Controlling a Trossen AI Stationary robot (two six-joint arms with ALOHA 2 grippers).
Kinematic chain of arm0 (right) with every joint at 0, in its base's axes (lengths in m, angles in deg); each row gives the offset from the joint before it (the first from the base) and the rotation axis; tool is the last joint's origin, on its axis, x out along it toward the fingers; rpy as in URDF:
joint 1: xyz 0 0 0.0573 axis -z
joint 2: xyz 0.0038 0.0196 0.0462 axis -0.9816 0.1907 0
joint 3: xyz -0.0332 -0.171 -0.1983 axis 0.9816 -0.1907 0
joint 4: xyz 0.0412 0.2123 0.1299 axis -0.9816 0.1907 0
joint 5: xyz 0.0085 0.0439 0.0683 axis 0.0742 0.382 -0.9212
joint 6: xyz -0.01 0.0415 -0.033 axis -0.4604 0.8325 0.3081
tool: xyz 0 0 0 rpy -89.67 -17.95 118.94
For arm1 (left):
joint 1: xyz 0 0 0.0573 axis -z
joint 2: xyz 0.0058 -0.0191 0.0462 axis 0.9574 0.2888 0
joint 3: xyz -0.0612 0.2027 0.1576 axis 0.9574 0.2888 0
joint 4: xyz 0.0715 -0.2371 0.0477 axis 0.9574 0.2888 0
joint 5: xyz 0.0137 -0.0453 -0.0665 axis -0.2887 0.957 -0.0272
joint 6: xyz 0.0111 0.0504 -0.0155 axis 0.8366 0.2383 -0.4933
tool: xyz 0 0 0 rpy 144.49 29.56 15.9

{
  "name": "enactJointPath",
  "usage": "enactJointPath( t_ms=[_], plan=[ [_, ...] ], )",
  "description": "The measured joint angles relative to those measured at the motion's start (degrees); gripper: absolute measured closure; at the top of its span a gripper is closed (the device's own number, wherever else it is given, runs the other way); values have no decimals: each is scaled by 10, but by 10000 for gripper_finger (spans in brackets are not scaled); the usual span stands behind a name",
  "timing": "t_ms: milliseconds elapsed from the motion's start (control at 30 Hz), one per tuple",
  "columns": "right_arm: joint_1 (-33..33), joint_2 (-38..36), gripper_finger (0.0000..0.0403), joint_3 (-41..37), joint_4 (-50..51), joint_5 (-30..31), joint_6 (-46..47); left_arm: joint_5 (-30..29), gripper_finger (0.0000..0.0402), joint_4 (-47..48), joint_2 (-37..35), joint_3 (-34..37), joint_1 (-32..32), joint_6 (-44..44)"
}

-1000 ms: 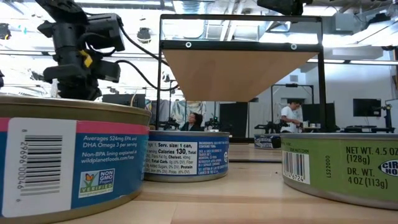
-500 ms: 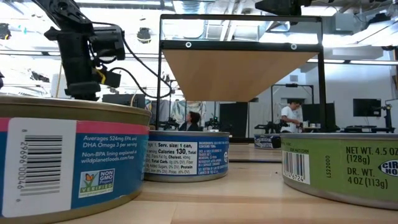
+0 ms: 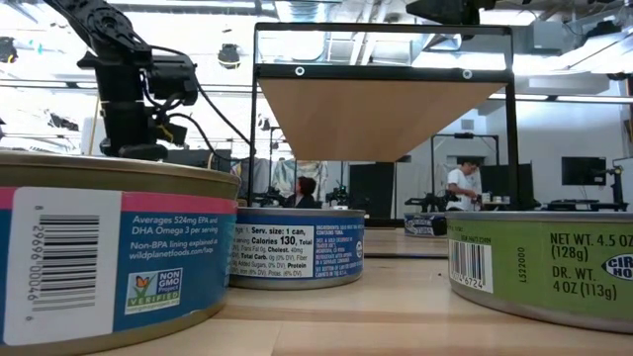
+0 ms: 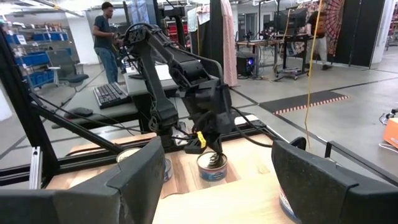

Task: Stack canned seafood by type on shelf
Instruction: Stack the blue and pink tuna can on the shelf on top of the other blue and pink tuna can

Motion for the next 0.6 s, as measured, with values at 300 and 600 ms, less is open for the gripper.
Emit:
enactJointPath(
  t_ms=[300,600],
  plan=[
    [0,0,85,0,0,0,-4,38,401,25,-32,-28,-41,21],
    [1,0,85,0,0,0,-6,136,389,45,-96,-39,20,90]
  ],
)
